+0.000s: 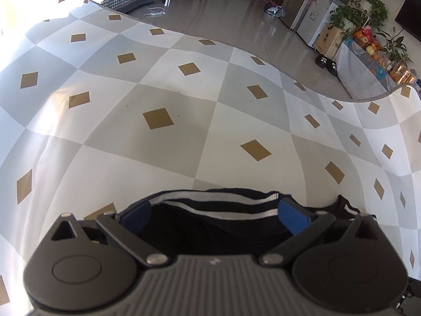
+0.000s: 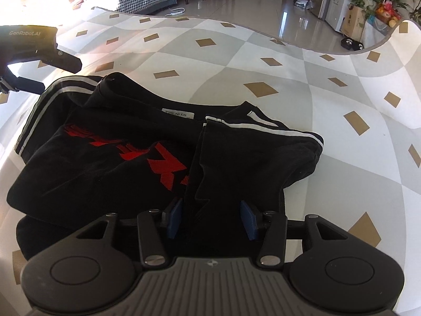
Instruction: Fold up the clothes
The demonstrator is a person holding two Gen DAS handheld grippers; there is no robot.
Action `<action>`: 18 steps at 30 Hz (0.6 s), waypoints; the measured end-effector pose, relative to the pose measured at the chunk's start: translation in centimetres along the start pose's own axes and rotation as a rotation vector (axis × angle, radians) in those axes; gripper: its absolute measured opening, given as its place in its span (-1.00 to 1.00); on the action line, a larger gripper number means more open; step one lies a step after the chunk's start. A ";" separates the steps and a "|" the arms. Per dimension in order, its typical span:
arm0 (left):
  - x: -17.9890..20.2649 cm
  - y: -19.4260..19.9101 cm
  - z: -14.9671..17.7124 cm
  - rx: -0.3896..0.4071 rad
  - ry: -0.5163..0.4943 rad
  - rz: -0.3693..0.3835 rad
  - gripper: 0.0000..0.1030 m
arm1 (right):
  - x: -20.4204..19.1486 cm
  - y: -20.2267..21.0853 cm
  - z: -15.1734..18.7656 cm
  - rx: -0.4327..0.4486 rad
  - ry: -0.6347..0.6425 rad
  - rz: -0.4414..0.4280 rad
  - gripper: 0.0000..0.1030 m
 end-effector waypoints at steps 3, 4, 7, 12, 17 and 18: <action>0.7 0.0 0.7 -0.023 -0.035 0.015 1.00 | 0.3 0.0 -0.2 -0.005 -0.024 0.005 -0.54; 1.1 0.0 0.9 -0.029 -0.049 0.021 1.00 | 0.5 0.0 -0.3 -0.006 -0.035 0.005 -0.67; 2.2 0.2 1.6 -0.048 -0.093 0.040 1.00 | 0.9 0.3 -0.5 0.005 -0.061 0.008 -0.81; 5.0 0.0 3.5 -0.089 -0.192 0.078 1.00 | 2.6 1.6 -1.2 0.039 -0.157 0.026 -0.86; 7.5 -0.9 6.5 -0.130 -0.304 0.077 1.00 | 5.1 3.0 -1.4 0.068 -0.257 0.099 -0.85; 7.9 -1.1 7.1 -0.141 -0.322 0.073 1.00 | 6.0 3.2 -1.2 0.061 -0.294 0.130 -0.85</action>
Point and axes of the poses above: each gripper's, at about its wrist camera, not at the fingertips, and y roughly against the way its jaws point, x to its right, z to its underside, the point moved 1 cm from there along -y, roughly the way its jaws point, and after that the axes turned 7 degrees about z, right-handed, at the moved point
